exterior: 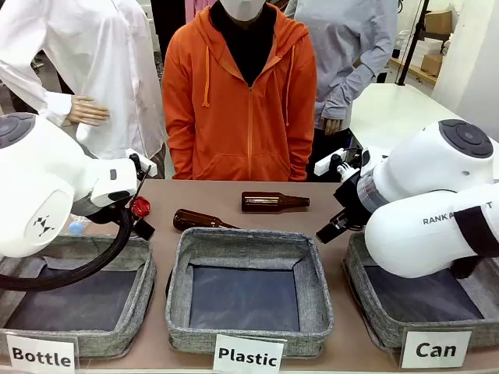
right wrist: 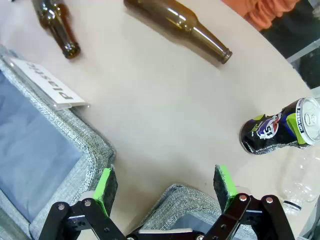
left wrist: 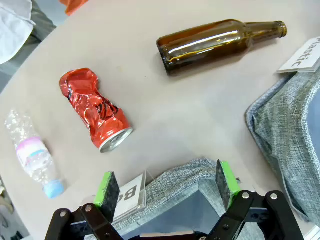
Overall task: Sort the can waste into the basket.
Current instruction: Pick up the can waste from the table and place it in the right Fabric basket.
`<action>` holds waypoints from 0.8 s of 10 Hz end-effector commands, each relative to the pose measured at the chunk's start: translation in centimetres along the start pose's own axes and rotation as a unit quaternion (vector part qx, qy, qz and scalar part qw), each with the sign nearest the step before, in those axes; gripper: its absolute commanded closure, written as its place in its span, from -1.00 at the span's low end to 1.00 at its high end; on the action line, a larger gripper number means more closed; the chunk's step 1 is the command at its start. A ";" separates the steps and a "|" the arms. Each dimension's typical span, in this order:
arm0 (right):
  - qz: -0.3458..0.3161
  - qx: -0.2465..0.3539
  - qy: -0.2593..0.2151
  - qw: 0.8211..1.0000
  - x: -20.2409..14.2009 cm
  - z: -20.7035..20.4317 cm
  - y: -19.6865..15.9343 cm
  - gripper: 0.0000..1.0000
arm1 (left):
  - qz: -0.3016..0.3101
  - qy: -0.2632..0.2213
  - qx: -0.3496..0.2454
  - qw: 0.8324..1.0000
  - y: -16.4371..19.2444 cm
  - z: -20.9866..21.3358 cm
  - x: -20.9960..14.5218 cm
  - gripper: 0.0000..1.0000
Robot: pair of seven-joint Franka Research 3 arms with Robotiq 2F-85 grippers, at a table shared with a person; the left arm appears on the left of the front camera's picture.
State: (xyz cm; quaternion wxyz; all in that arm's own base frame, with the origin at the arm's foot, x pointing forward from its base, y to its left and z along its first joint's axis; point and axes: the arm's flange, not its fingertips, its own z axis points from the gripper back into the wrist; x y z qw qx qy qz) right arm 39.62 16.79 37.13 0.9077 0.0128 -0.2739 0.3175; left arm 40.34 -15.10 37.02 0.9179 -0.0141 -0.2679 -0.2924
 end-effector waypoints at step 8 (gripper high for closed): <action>0.000 0.000 0.000 1.000 0.0 0.0 0.0 -1.00 | 0.000 0.000 0.000 1.000 0.0 0.0 0.0 -1.00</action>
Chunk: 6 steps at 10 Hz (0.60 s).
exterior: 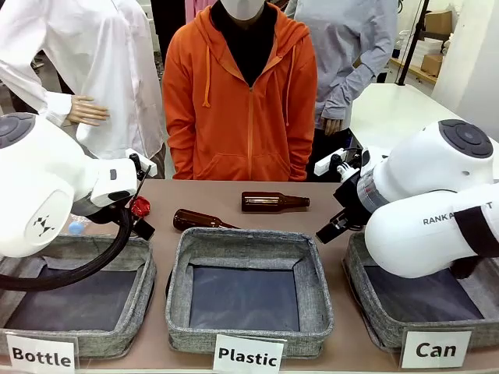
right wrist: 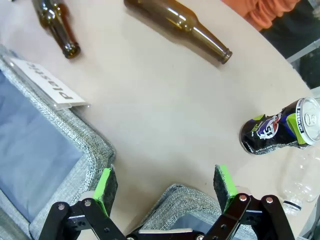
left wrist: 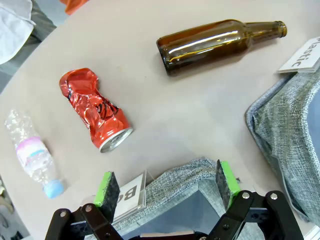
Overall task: Sort the can waste into the basket.
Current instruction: Pick up the can waste from the table and place it in the right Fabric basket.
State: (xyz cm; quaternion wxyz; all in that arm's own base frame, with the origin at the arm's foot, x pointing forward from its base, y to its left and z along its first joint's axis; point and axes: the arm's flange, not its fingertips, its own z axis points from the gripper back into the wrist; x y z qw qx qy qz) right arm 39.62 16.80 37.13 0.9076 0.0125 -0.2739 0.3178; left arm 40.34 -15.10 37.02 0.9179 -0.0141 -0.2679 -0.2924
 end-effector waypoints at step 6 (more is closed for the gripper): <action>0.000 0.000 0.000 1.000 0.0 0.0 0.0 -1.00 | 0.000 0.000 0.000 1.000 0.0 0.0 0.0 -1.00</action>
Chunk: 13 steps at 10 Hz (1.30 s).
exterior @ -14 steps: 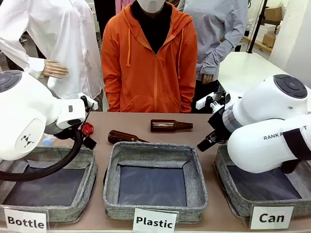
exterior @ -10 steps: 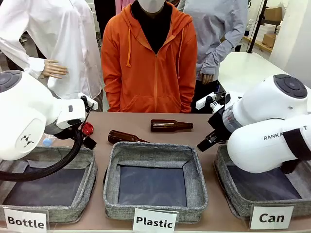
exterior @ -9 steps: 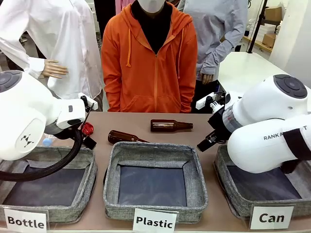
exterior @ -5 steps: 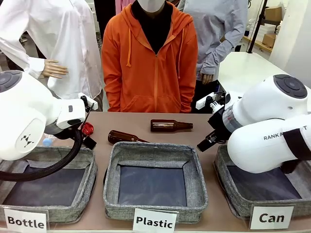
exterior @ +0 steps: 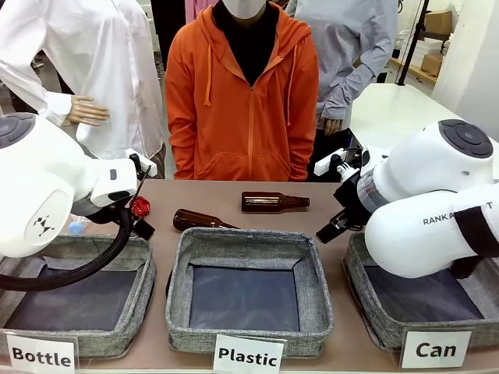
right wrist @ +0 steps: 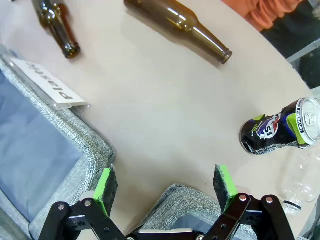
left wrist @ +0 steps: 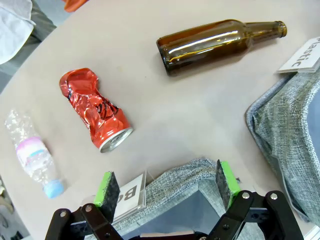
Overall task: Sort the can waste into the basket.
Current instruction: Pick up the can waste from the table and place it in the right Fabric basket.
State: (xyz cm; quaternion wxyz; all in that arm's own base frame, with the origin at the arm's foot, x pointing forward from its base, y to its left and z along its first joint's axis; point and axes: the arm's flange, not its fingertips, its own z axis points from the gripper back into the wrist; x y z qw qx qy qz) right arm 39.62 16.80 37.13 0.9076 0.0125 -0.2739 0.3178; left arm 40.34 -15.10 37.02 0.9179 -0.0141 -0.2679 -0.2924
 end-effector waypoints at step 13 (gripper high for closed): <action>-0.382 0.407 -0.149 0.816 -16.2 20.3 -15.5 -1.00 | 0.367 -0.220 -0.434 0.793 18.0 19.7 -17.7 -1.00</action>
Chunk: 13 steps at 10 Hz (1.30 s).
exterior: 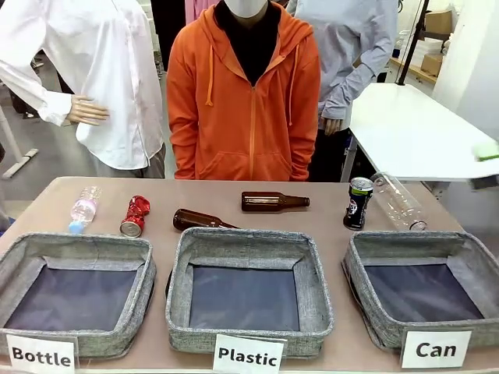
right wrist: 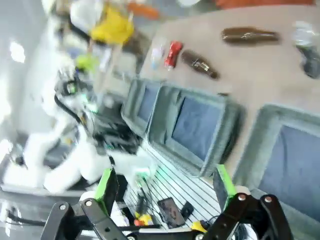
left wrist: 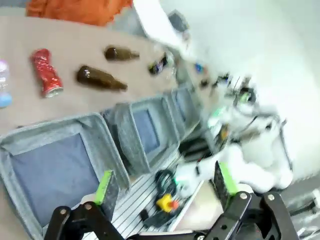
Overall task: Sort the can waste into the basket.
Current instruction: Pick up the can waste from the table and place it in the right Fabric basket.
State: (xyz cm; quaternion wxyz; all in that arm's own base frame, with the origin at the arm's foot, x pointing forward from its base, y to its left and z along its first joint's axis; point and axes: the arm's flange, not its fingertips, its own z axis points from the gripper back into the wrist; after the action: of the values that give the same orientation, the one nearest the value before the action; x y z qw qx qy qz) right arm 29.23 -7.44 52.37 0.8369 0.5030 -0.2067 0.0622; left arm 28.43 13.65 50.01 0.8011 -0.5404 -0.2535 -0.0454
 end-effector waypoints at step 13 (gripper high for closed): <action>-0.160 0.077 -0.158 0.971 -3.9 8.2 -12.5 -1.00 | 0.049 -0.084 0.055 0.994 3.7 0.6 2.4 -1.00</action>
State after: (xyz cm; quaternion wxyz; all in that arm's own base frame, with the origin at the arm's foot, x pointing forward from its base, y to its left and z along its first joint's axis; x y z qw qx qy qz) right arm 27.04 -20.10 43.70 0.7547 0.5937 -0.2381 -0.1460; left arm 30.52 17.83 46.86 0.7691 -0.5592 -0.2968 0.0877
